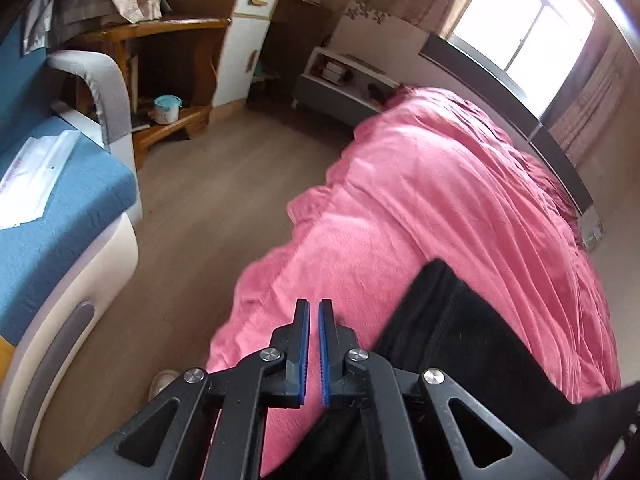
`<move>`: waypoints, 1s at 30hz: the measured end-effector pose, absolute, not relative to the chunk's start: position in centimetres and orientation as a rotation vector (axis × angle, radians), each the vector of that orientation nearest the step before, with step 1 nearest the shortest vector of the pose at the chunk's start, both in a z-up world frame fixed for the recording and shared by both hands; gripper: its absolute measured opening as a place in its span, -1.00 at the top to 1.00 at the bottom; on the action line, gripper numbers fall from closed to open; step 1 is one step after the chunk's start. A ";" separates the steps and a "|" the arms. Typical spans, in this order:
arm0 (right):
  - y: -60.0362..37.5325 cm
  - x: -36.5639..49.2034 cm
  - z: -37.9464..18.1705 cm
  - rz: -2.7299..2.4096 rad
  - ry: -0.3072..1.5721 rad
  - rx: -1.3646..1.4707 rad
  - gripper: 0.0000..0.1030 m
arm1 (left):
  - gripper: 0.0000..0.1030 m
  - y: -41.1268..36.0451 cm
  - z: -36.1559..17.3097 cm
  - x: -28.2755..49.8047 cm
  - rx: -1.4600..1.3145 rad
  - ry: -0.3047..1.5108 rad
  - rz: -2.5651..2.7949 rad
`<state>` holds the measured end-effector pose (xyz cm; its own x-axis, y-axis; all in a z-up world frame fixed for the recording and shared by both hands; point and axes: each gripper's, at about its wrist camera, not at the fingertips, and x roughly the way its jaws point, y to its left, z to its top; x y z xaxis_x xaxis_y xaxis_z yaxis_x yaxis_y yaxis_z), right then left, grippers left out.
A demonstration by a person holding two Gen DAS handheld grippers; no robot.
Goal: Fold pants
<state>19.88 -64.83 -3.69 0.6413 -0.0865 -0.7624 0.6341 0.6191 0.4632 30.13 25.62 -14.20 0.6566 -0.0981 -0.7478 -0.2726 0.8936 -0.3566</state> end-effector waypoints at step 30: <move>-47.7 8.7 -11.4 -0.344 0.724 0.422 -0.16 | -0.26 17.8 -14.5 38.7 -0.257 1.069 -0.023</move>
<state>8.73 -47.71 -11.37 0.7001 -0.1566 -0.6966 0.4419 0.8614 0.2504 38.67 17.85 -14.47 0.4839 -0.1425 -0.8634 -0.1052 0.9700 -0.2190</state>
